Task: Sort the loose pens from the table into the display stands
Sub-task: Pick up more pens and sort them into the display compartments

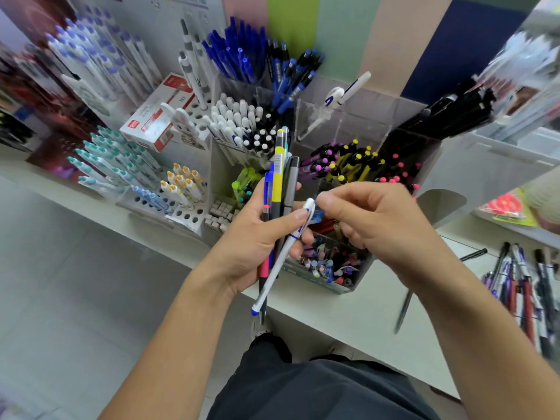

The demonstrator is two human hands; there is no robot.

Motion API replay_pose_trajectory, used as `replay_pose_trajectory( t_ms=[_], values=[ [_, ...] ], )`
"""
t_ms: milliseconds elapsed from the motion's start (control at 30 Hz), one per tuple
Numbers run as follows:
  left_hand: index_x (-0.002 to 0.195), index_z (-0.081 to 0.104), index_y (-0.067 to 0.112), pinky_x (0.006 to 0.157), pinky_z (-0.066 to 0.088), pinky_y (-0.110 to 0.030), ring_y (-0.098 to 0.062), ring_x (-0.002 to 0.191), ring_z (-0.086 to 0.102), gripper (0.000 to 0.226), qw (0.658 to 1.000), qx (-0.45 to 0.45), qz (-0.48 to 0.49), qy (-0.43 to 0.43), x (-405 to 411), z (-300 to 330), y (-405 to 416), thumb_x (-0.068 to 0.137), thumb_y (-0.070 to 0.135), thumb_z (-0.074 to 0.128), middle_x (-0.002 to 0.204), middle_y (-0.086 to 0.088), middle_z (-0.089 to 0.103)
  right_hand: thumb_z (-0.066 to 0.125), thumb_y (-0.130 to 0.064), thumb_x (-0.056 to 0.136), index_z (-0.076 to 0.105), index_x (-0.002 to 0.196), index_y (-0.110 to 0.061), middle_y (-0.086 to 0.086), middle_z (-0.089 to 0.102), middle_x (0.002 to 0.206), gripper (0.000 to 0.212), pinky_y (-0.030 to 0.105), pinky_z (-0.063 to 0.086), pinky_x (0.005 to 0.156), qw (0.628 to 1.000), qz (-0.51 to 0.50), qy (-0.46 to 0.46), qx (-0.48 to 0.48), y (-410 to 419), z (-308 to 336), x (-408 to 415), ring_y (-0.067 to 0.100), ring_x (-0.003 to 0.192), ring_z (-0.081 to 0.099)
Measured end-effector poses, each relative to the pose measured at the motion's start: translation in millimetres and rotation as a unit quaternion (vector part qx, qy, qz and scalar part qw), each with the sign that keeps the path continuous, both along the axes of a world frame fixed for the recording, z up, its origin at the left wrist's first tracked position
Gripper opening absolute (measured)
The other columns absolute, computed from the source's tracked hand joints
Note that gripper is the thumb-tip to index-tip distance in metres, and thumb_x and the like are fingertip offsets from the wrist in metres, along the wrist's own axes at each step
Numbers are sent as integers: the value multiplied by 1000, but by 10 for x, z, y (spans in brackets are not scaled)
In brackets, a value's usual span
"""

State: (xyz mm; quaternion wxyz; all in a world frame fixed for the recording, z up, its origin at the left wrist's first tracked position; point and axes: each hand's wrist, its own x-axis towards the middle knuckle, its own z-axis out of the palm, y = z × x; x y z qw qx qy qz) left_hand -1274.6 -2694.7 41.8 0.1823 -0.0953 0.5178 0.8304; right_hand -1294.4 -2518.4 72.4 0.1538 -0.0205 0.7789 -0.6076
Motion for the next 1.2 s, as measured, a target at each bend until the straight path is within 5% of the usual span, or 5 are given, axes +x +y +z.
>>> replay_pose_trajectory(
  t_ms=[233, 400, 600, 1000, 1200],
  values=[
    [123, 54, 29, 52, 57, -28, -23, 63, 70, 45, 997, -69, -14, 26, 20, 2, 40, 82, 17, 68, 81, -5, 73, 76, -20, 80, 75, 82, -7, 7, 59, 68, 13, 19, 31, 46, 989, 31, -121, -83, 42, -84, -117, 12, 55, 43],
    [125, 51, 24, 40, 40, -20, -12, 45, 51, 28, 986, -154, 56, 17, 26, -53, -93, 101, 11, 57, 69, -5, 63, 56, -7, 101, 60, 94, -11, 5, 69, 75, 9, 20, 52, 55, 979, -116, 113, -127, 104, 256, -164, 15, 66, 67],
    [109, 50, 12, 42, 18, -22, -12, 45, 25, 28, 986, -125, 111, 7, 46, -58, -370, 96, 36, 60, 66, -2, 47, 52, -17, 106, 52, 103, -12, 12, 67, 93, 6, 32, 58, 66, 876, -186, 445, -11, 38, 617, -513, 22, 74, 70],
    [123, 52, 8, 37, 26, -17, -10, 44, 38, 37, 998, 6, -4, 61, -35, 156, -181, 97, 34, 49, 77, -4, 57, 61, -32, 98, 72, 114, -8, 13, 69, 112, 30, 36, 46, 91, 817, -146, 352, 433, -217, 737, -1039, 30, 104, 61],
    [117, 58, 22, 37, 32, -20, -16, 47, 44, 28, 991, -52, -56, 114, -49, 197, -75, 89, 25, 61, 78, -9, 64, 73, -34, 91, 73, 83, -13, -5, 66, 57, 22, 25, 46, 45, 990, 10, 93, 109, -185, 574, -463, 9, 43, 52]
  ],
)
